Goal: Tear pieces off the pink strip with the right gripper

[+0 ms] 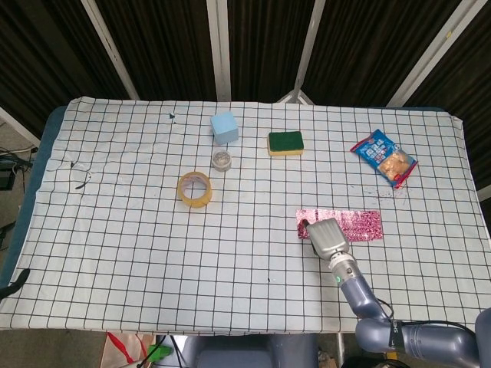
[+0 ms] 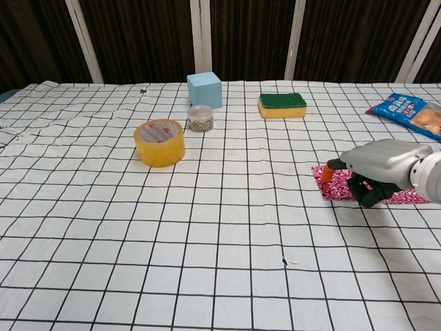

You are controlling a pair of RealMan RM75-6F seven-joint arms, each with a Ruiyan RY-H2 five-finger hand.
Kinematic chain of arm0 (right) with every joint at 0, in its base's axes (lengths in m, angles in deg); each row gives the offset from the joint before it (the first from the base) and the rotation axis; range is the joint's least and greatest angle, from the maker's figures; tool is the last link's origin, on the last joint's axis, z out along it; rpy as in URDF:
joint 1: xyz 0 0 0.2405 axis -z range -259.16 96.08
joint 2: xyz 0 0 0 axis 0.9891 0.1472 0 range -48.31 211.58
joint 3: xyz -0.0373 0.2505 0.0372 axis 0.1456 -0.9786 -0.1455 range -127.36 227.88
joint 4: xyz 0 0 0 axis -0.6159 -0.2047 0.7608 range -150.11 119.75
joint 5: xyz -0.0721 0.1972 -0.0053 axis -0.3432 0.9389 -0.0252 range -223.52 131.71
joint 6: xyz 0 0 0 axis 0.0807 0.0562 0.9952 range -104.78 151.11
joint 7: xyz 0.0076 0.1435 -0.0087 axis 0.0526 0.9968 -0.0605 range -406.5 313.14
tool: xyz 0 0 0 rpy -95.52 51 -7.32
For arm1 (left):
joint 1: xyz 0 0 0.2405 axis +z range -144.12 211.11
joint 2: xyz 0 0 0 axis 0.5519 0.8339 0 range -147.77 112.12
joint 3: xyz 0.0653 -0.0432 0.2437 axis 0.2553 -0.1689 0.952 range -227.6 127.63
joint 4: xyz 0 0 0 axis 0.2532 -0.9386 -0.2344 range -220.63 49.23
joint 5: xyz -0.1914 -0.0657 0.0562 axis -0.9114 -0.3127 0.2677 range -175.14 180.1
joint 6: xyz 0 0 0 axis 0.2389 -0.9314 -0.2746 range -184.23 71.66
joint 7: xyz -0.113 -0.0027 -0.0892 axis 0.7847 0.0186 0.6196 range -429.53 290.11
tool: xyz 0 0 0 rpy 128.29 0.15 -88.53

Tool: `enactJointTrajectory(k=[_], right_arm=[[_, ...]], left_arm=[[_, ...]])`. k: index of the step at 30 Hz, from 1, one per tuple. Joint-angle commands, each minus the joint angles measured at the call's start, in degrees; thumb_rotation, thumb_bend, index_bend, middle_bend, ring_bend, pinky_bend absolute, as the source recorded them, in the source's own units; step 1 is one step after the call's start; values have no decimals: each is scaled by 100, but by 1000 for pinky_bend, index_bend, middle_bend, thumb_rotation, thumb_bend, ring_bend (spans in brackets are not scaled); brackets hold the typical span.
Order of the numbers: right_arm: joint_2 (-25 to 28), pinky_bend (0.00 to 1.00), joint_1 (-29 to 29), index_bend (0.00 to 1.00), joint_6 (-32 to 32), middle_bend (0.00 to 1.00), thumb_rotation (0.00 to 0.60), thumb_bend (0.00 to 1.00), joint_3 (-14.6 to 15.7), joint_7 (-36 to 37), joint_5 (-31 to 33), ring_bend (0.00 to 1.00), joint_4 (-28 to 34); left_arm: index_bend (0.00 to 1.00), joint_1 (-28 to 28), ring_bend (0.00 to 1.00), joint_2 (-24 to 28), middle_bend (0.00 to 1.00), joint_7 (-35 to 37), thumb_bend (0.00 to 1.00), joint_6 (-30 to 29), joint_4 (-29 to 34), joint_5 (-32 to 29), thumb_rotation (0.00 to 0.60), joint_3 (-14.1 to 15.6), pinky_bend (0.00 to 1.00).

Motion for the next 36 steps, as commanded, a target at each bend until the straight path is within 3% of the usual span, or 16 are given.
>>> enactJointTrajectory(k=[1,21,36], right_arm=[[10,623,-13,245,23,817,600,845,62,20,18,752,10],[22,623,65,245,-124,817,600,851,486,223,-372,752,221],[360,623,336,245,-311,817,600,852,930,409,-1013,752,696]], left_arm=[[158,-4,0,-7,0,-21,359,10,8,-16,600,-2,101],[158,5,0,-10,0,-63,359,-15,22,5,600,9,101],[158,15,0,-6,0,-67,359,-31,39,14,600,14,101]])
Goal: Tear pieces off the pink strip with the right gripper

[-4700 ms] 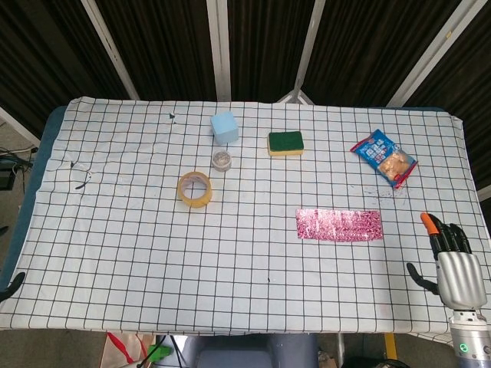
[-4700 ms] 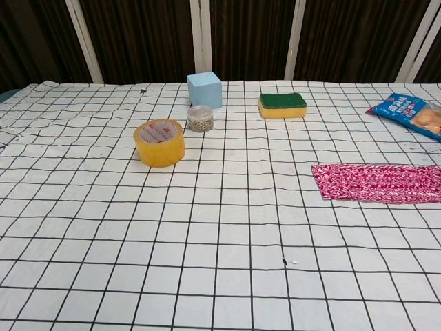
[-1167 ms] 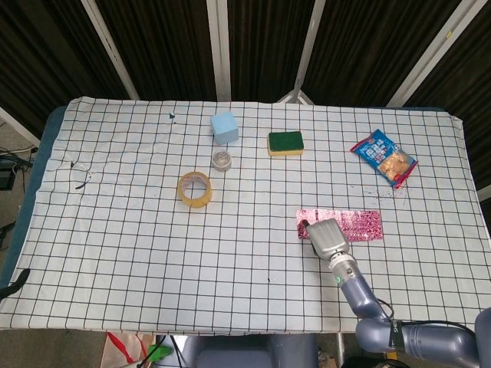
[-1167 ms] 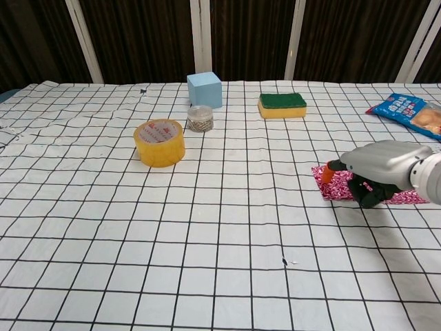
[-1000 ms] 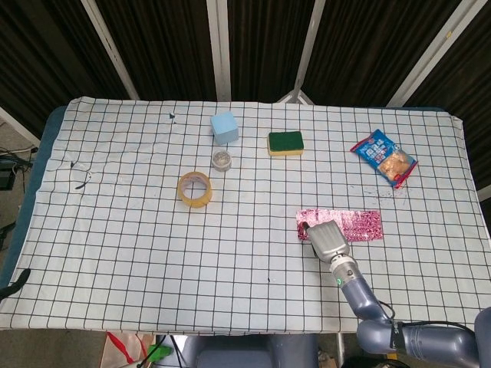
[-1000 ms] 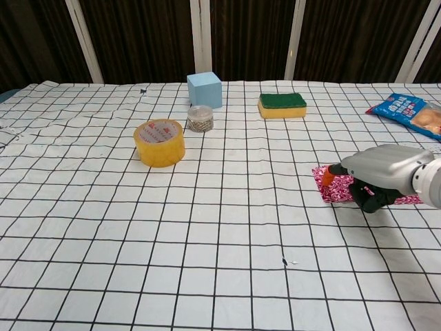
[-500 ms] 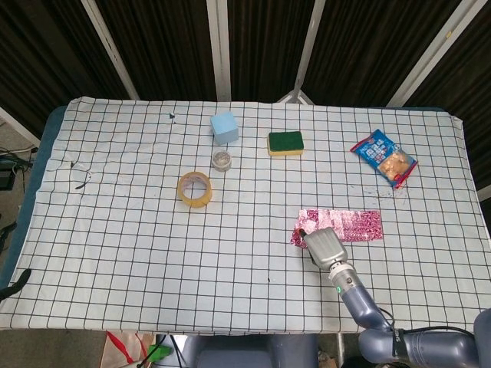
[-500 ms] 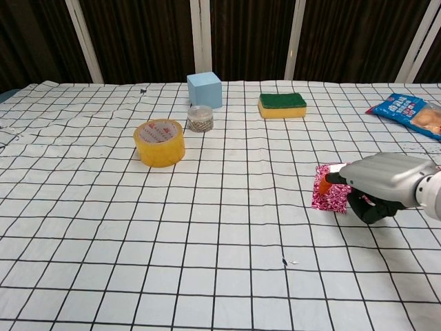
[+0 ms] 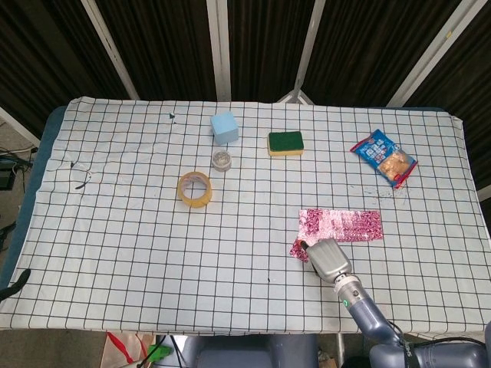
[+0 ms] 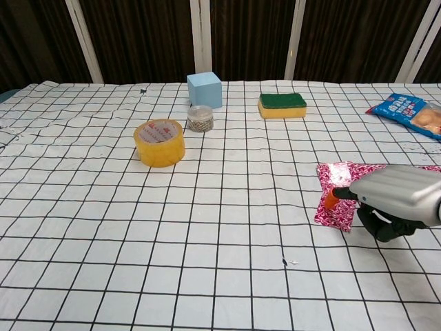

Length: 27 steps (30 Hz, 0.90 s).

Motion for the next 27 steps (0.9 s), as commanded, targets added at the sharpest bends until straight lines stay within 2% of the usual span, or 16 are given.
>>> enactJointTrajectory(k=[1,8,19,23,27], right_arm=[[82,623,62,245,-21,817,600,853,106,19,-110,752,93],[283,623,214,245,-128,817,600,854,301,90,-434,752,375],[493,623,314,245,-199,817,600,854,331,117,-696,752,735],[445,623,360,245,-340,817,600,854,227,173,-862,752,661],[325,623,415,245,-597,817,600,854,-10,257,-988,752,474]], left_arm=[[158,3,0,6,0,5,359,-1,4,-9,600,-3,101],[158,6,0,13,0,24,359,-6,4,-29,600,-14,101],[158,18,0,22,0,50,359,-25,3,-27,600,-16,101],[158,20,0,32,0,78,359,-24,-2,-47,600,-25,101],[158,25,0,37,0,92,359,-39,-9,-35,600,-26,101]])
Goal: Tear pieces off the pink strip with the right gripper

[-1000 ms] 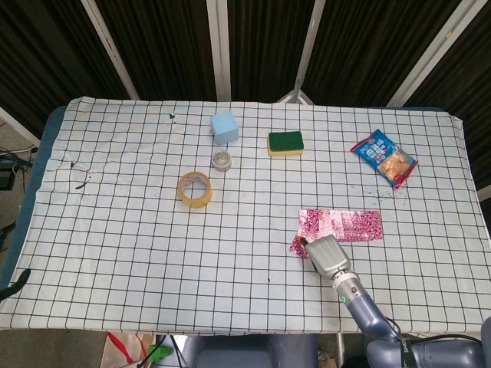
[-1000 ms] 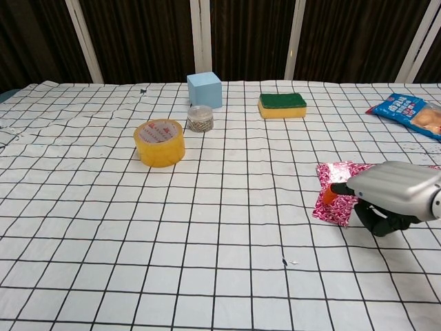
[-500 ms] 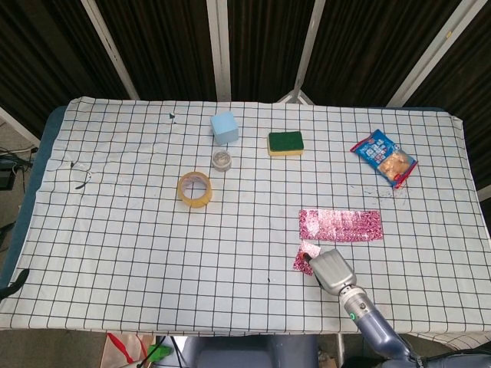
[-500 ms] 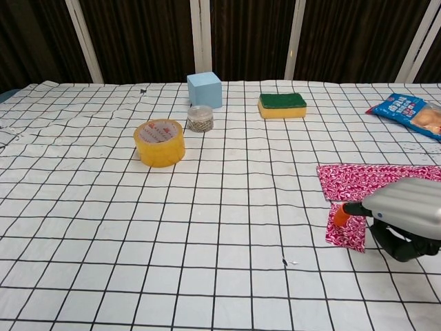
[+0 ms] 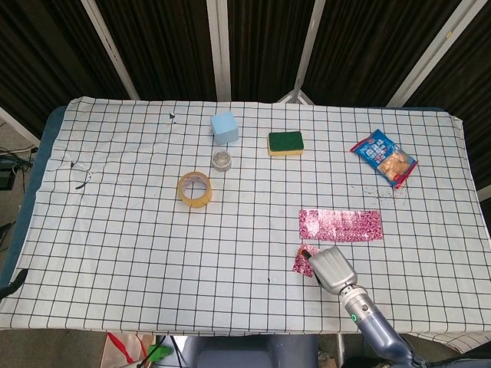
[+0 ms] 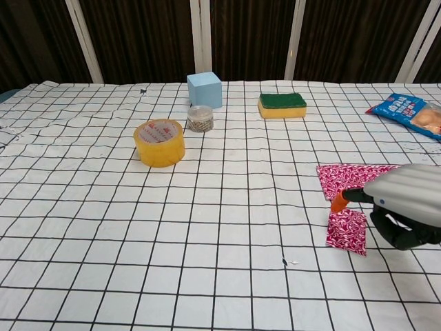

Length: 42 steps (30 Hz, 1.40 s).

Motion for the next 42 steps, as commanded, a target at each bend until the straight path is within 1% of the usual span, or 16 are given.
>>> enactJointTrajectory(k=[1,5,10,13,18,31,42], right_arm=[[-86,623,36,245,-129,817,600,854,-189,72,-24,752,-149],[-99,623,-27,245,-83,817,600,854,-465,76,298,752,-326],[-97,623,-179,245,197,817,600,854,-633,-39,756,752,-547],[-177,623,-254,245,265,817,600,854,-646,-224,929,752,-684],[-292,623,-355,241,423,822,600,885,-709,-265,1183,756,-808],[-532,623,-576,235,501,823,600,887,-777,-476,1483,757,-958],[-694,623,-681,235,558,823,600,900,-758,-528,1718,757,-1165]], left_arm=[[158,5,0,1,0,8,359,-14,-5,8,600,-2,101],[158,10,0,-2,0,7,359,-26,-16,1,600,-8,101],[158,12,0,-6,0,-22,359,-29,-10,-2,600,-9,101],[158,16,0,1,0,-27,359,-33,8,-21,600,-17,101],[158,39,0,19,0,11,359,-74,0,-44,600,-34,101],[158,22,0,18,0,-17,359,-43,-8,-58,600,-43,101],[158,31,0,41,0,26,359,-51,-23,-109,600,-69,101]])
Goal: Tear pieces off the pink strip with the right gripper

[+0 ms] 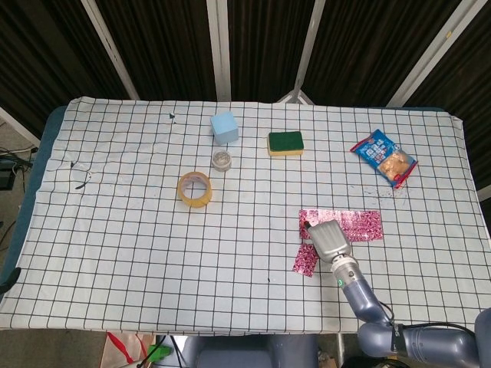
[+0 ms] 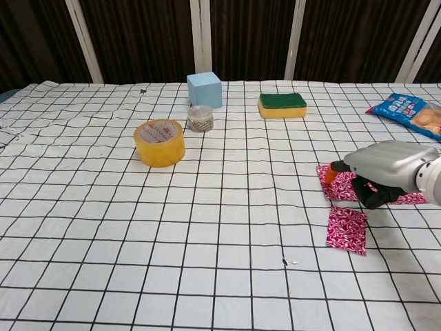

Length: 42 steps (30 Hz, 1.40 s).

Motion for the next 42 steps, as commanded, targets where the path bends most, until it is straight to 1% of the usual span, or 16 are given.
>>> enactJointTrajectory(k=[1,13,25,42], right_arm=[[-16,623,-17,235,4,823,600,900,10,-7,25,757,-20],[-114,623,-123,235,10,823,600,900,37,-63,104,757,-3],[-289,623,-310,235,-32,823,600,900,4,-256,254,757,81],[-436,623,-577,235,-241,823,600,900,-65,-561,325,757,413]], left_arm=[[158,0,0,1,0,-1,359,2,1,7,600,4,101],[158,0,0,18,0,40,359,13,1,19,600,11,101],[158,-6,0,35,0,86,359,33,-13,6,600,7,101],[159,-9,0,52,0,140,359,46,-26,2,600,6,101]])
